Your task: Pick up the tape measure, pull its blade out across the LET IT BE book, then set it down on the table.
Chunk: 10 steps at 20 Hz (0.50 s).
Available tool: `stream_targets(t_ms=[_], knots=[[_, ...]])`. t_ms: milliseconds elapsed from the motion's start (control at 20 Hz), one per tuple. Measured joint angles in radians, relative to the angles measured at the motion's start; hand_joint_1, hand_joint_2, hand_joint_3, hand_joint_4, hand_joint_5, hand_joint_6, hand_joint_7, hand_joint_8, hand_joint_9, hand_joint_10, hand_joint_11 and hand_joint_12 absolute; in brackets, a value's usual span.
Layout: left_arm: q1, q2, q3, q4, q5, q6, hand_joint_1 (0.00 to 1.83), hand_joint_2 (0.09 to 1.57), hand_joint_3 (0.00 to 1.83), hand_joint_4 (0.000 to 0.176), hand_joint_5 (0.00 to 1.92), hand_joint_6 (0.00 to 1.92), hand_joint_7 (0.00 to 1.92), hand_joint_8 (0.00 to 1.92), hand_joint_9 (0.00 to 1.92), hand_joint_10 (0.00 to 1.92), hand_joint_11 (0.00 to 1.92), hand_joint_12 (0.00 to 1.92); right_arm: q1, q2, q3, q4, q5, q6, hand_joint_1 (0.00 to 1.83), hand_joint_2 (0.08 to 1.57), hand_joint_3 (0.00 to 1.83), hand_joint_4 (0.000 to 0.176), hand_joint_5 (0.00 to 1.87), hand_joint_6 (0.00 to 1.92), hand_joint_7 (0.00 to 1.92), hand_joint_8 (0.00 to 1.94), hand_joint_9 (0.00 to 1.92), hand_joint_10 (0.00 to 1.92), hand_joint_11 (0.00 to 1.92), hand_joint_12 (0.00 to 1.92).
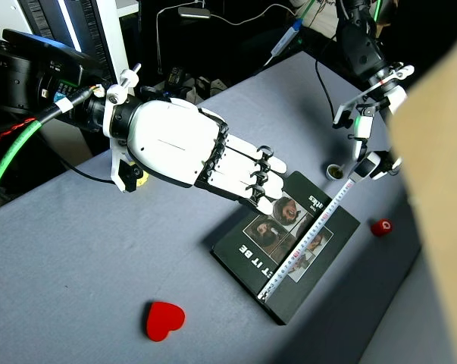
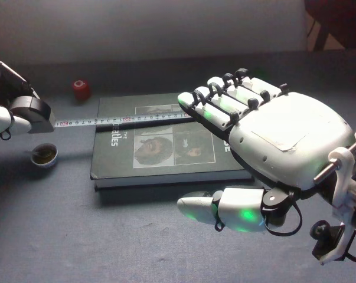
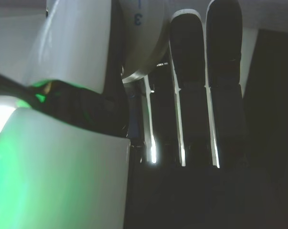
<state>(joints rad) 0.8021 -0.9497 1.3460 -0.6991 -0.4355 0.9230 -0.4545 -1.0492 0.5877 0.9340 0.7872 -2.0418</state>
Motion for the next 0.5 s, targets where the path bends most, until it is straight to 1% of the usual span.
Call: stream_targets(t_ms=[250,300,450,500], knots=[[0.0,0.0,0.0,-0.001,0.0,0.0,1.39,1.08,0.0,0.0,1.06,0.63,1.08,0.86,0.95,1.21,0.9,0.99,-0.008,0.0,0.0,-0.006,0.002,0.002,0.17,1.01,0.0,0.0,0.0,0.0,0.04,0.0,0.0,0.0,0.0,0.46],[0.0,0.0,-0.001,-0.005,-0.001,0.0,1.39,1.08,0.0,0.0,1.06,0.63,1.07,0.86,0.95,1.21,0.9,0.99,-0.011,0.0,0.0,-0.006,0.001,0.002,0.17,1.01,0.0,0.0,0.0,0.0,0.04,0.0,0.01,0.0,0.0,0.49],[-0.004,0.001,-0.019,-0.011,-0.005,0.004,1.39,1.08,0.0,0.0,1.06,0.65,1.08,0.85,0.95,1.21,0.89,0.99,-0.011,0.0,0.0,-0.007,0.002,0.003,0.17,1.01,0.0,0.0,0.0,0.0,0.04,0.0,0.01,0.0,0.0,0.5],[-0.022,0.001,-0.032,-0.024,0.001,0.028,1.39,1.07,0.0,0.0,1.06,0.67,1.08,0.81,0.95,1.22,0.89,0.99,-0.011,-0.002,0.0,-0.01,0.002,0.003,0.17,1.01,0.0,0.0,0.0,0.0,0.04,0.0,0.01,0.0,0.0,0.48]])
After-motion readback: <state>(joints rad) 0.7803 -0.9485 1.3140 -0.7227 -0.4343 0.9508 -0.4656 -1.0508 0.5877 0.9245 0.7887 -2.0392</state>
